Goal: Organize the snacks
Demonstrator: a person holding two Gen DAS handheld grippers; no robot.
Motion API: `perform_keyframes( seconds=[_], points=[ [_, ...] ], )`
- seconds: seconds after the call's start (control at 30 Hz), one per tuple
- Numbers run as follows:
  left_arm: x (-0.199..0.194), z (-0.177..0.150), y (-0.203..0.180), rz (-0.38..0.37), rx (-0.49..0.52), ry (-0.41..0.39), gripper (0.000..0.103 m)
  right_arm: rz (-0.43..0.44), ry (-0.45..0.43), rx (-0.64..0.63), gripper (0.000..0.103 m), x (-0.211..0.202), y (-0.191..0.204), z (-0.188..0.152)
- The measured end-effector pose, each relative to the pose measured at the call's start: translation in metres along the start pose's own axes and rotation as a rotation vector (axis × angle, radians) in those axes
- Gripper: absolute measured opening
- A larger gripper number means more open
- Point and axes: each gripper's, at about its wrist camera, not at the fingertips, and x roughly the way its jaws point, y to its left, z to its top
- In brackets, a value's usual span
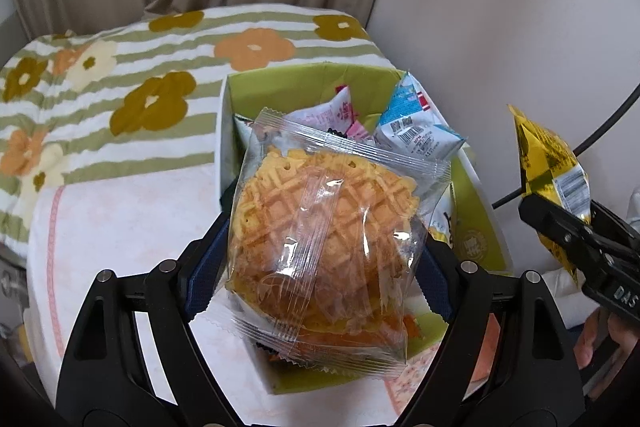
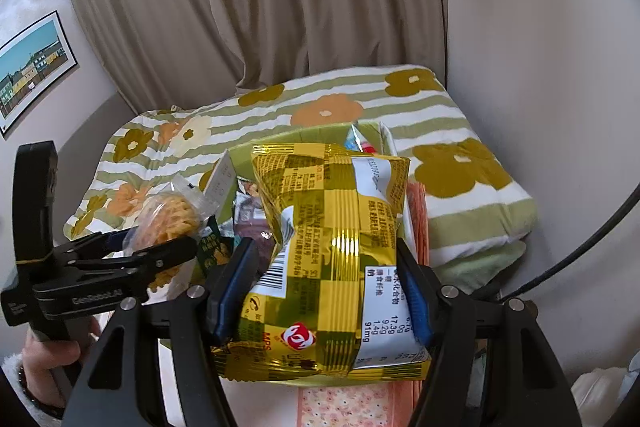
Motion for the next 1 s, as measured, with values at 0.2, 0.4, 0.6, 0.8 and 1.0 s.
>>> perform_keyframes(
  seconds=[0.2,0.4,0.6,0.8,1.0],
  points=[
    [0.004,-0.002,0.005,-0.008,-0.002,0.018,0.102,-0.013,0.015,-0.001,0.062,0.001,-0.002,-0.002],
    [-0.014,-0.018,0.023,0.040,-0.021,0.019,0.102,0.005,0.044,-0.009,0.062,0.010,0.000,-0.004],
    [-0.032,-0.019,0.035,0.078,-0.016,-0.010,0.102,0.008,0.073,0.004,0.065,0.027,0.014,0.000],
    [-0.052,-0.030,0.053,0.112,-0.035,-0.024,0.102,0.008,0.045,0.024,0.101,0.033,0.019,0.002],
    [-0.087,-0.046,0.068,0.149,-0.029,-0.073,0.102,-0.041,-0.012,0.024,0.101,0.003,0.032,-0.008]
  ],
)
